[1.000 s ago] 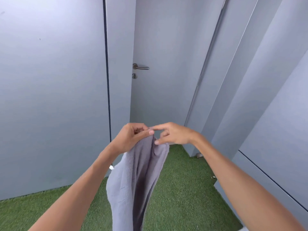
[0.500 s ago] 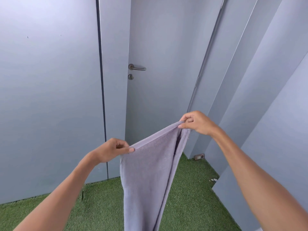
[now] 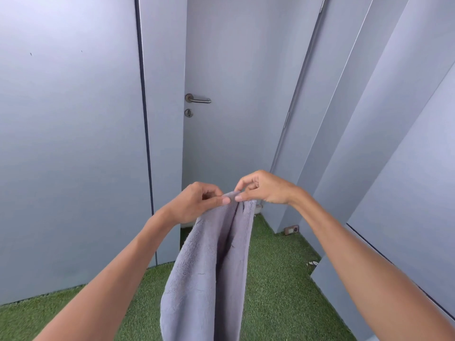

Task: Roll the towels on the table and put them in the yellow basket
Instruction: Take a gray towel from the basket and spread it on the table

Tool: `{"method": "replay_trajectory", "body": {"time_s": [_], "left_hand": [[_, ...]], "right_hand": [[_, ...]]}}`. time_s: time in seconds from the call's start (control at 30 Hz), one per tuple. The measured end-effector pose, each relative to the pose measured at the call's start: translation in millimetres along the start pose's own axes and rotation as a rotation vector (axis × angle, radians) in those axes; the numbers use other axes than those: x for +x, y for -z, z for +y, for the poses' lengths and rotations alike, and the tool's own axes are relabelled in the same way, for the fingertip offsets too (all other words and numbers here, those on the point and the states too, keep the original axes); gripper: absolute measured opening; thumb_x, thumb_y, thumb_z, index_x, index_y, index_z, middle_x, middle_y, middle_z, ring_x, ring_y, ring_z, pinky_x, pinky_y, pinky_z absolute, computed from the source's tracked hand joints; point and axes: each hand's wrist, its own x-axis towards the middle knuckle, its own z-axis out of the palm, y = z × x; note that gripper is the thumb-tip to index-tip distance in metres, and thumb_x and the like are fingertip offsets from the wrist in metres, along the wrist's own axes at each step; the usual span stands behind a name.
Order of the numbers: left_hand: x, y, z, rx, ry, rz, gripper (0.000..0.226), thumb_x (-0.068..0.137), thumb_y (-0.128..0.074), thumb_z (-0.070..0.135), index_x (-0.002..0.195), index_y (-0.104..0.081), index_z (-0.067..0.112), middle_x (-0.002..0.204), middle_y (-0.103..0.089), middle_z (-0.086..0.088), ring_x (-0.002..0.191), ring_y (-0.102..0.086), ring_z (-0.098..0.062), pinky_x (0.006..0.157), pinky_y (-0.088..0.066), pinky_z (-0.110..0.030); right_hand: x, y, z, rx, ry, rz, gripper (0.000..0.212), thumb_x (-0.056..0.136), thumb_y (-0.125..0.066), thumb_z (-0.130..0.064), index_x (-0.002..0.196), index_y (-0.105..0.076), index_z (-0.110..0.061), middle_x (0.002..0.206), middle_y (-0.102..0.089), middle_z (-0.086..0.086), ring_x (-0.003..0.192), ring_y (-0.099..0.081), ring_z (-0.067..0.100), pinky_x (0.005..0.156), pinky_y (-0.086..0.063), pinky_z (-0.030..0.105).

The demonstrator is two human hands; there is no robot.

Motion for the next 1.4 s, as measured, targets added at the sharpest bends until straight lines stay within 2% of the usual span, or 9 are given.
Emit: {"method": "replay_trajectory", "body": {"time_s": [0.17,0.37,0.63,0.8,0.87,0.97,1.1,1.27,1.4], "left_hand": [[-22,0,-34,0.020,0.179,-0.095,0.036,0.078,-0.073,0.048,0.079,-0.064,0.013,0.069,-0.056,0.001,0.064,-0.048,-0.012,0.062,-0.036,-0.028],[-50,28,-51,0.169,0.309,0.006,0.031,0.083,-0.072,0.036,0.054,-0.063,0.036,0.046,-0.043,0.014,0.045,-0.037,-0.004,0.048,-0.027,-0.015],[-51,-9,-48,0.264,0.331,0.127,0.040,0.088,-0.067,0.035,0.053,-0.056,0.018,0.042,-0.041,0.011,0.042,-0.035,-0.007,0.045,-0.030,-0.015],[-72,-82,-70,0.163,0.452,0.046,0.031,0.091,-0.064,0.031,0.071,-0.069,0.007,0.053,-0.045,0.002,0.048,-0.037,-0.014,0.053,-0.042,-0.025],[-87,-119,-78,0.177,0.485,0.006,0.033,0.092,-0.062,0.031,0.073,-0.069,0.004,0.051,-0.046,0.002,0.047,-0.037,-0.012,0.063,-0.045,-0.028],[-110,-175,-87,0.149,0.547,-0.048,0.040,0.093,-0.058,0.029,0.063,-0.059,0.003,0.049,-0.045,0.001,0.046,-0.037,-0.013,0.049,-0.035,-0.023],[-135,-245,-87,0.079,0.621,-0.054,0.040,0.093,-0.057,0.025,0.063,-0.058,-0.001,0.047,-0.044,0.000,0.044,-0.032,-0.014,0.045,-0.029,-0.024],[-150,-312,-80,0.066,0.681,-0.015,0.034,0.092,-0.059,0.027,0.063,-0.065,0.009,0.052,-0.058,-0.005,0.042,-0.037,-0.013,0.043,-0.029,-0.020],[-155,-345,-84,0.146,0.675,0.077,0.031,0.092,-0.060,0.028,0.066,-0.066,0.014,0.058,-0.063,-0.003,0.046,-0.046,-0.019,0.045,-0.036,-0.023]], "right_hand": [[-10,19,4,-0.063,-0.028,0.141,0.017,0.086,-0.072,-0.020,0.094,-0.068,-0.006,0.054,-0.048,-0.006,0.053,-0.037,0.010,0.052,-0.027,0.020],[-44,47,35,-0.084,-0.159,0.304,0.016,0.085,-0.073,-0.019,0.094,-0.069,-0.007,0.075,-0.071,0.010,0.065,-0.056,0.008,0.061,-0.041,0.018],[-79,3,72,-0.239,-0.366,0.270,0.008,0.083,-0.074,-0.014,0.089,-0.069,-0.011,0.042,-0.050,-0.012,0.038,-0.043,-0.001,0.048,-0.032,0.015],[-136,-51,130,-0.464,-0.659,0.153,0.048,0.082,-0.072,-0.015,0.128,-0.059,-0.011,0.100,-0.067,0.005,0.092,-0.064,0.020,0.079,-0.044,0.027],[-172,-79,155,-0.655,-0.831,0.082,0.036,0.085,-0.066,-0.013,0.120,-0.060,-0.013,0.116,-0.065,0.009,0.105,-0.062,0.028,0.084,-0.048,0.032],[-229,-121,177,-0.805,-1.069,0.038,0.024,0.088,-0.058,-0.006,0.110,-0.063,-0.012,0.114,-0.065,0.010,0.108,-0.063,0.030,0.085,-0.050,0.036],[-284,-149,210,-0.628,-1.252,0.227,0.024,0.088,-0.056,-0.005,0.109,-0.066,-0.009,0.113,-0.065,0.014,0.108,-0.062,0.033,0.082,-0.049,0.034],[-312,-124,271,-0.041,-1.284,0.723,0.007,0.080,-0.061,0.001,0.081,-0.067,0.003,0.090,-0.070,0.020,0.079,-0.068,0.033,0.062,-0.057,0.035],[-322,-90,329,0.204,-1.195,0.954,0.010,0.074,-0.064,0.009,0.070,-0.065,0.000,0.079,-0.069,0.018,0.077,-0.071,0.031,0.070,-0.061,0.040]]}}
